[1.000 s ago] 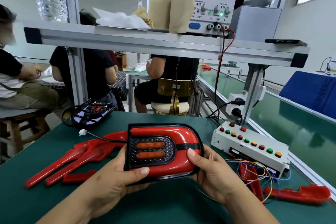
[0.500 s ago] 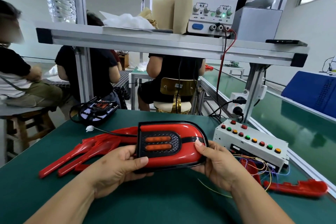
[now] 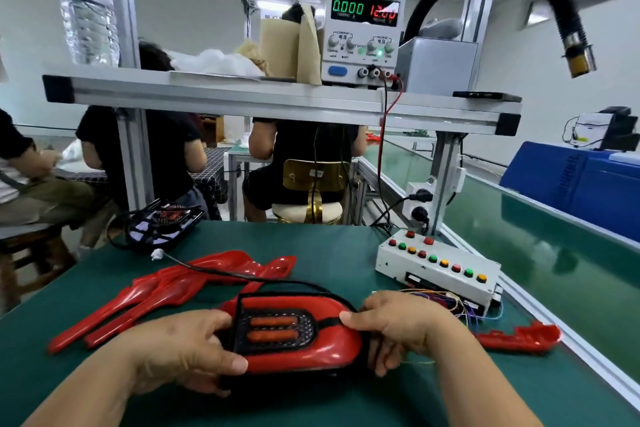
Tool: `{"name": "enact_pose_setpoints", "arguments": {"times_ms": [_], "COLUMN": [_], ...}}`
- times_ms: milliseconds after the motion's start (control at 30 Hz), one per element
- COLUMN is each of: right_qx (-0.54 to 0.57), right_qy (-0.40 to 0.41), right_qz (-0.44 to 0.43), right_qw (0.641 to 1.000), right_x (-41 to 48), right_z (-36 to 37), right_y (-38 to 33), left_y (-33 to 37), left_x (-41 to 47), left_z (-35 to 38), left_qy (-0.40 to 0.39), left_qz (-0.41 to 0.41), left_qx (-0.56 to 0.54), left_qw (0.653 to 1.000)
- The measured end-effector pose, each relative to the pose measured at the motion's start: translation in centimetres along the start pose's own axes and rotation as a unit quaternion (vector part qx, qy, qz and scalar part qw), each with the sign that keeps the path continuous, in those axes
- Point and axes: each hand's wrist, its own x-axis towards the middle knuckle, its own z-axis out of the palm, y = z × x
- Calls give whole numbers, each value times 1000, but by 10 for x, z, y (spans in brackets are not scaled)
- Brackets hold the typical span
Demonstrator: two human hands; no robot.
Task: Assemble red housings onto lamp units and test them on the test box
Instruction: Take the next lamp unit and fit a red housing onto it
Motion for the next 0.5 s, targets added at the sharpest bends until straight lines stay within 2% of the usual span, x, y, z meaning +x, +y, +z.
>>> {"name": "enact_pose_setpoints", "arguments": {"times_ms": [67, 133, 200, 233, 267, 367, 433, 500], "right_qx": [-40, -15, -37, -104, -189, -391, -427, -434], "right_qy": [46, 179, 360, 420, 447, 419, 396, 399], "right_qz": [-12, -85, -171, -186, -174, -37, 37, 62], "right_qw": [998, 980, 916, 882, 857, 818, 812, 805], "right_x": [-1, 2, 8, 13, 19, 39, 45, 50], "right_z": [-9, -21, -31, -32, -30, -21, -19, -18], "right_y": [4, 10, 13, 14, 14, 18, 22, 24], "left_y": [-2, -1, 3, 7, 11, 27, 31, 25], "left_x": [-1, -6, -14, -17, -18, -7, 6, 20], "left_z": [-4, -12, -26, -35, -47, -88, -113, -131], "left_qy": [-19, -12, 72, 130, 190, 355, 430, 470], "left_qz": [-19, -35, -39, -29, -10, 50, 50, 31], "left_qx": [9, 20, 30, 29, 18, -80, -120, -132], "left_qw": [1000, 999, 996, 991, 981, 930, 893, 872]}}
